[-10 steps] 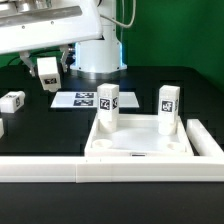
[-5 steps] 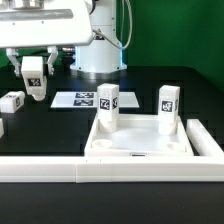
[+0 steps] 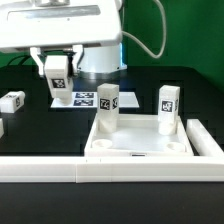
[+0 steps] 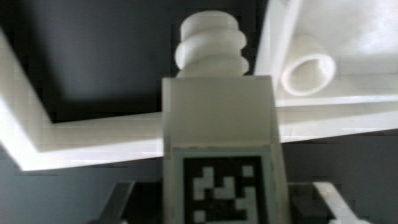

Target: Assemble square table

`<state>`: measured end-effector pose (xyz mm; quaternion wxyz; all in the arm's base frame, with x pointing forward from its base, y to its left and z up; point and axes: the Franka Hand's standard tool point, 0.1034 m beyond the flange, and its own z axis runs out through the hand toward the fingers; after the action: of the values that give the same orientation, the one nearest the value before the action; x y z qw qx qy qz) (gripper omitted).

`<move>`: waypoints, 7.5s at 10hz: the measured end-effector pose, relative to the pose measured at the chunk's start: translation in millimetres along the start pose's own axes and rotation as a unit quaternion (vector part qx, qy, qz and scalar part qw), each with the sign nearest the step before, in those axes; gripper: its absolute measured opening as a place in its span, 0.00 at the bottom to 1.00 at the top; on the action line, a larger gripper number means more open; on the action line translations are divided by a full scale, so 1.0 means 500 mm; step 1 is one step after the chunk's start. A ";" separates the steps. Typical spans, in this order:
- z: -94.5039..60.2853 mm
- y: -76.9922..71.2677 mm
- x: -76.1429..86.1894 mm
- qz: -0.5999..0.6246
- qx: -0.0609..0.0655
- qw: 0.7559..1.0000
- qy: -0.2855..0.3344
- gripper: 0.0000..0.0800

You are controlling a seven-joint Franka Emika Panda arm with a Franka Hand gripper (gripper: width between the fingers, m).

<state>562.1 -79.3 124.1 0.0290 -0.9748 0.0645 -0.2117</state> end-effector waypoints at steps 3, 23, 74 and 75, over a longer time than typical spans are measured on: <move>0.004 -0.004 -0.004 0.016 0.003 1.000 -0.004 0.36; 0.090 -0.304 -0.003 0.090 0.029 0.994 0.048 0.36; 0.154 -0.355 -0.029 0.010 0.006 0.998 0.068 0.36; 0.154 -0.355 -0.029 0.010 0.006 0.998 0.067 0.58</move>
Offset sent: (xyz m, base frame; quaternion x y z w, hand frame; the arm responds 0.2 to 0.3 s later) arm 0.0000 0.0000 0.0000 0.0000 0.0000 0.0000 1.0000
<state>601.1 100.9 62.9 0.0325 -0.9576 0.0743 -0.2764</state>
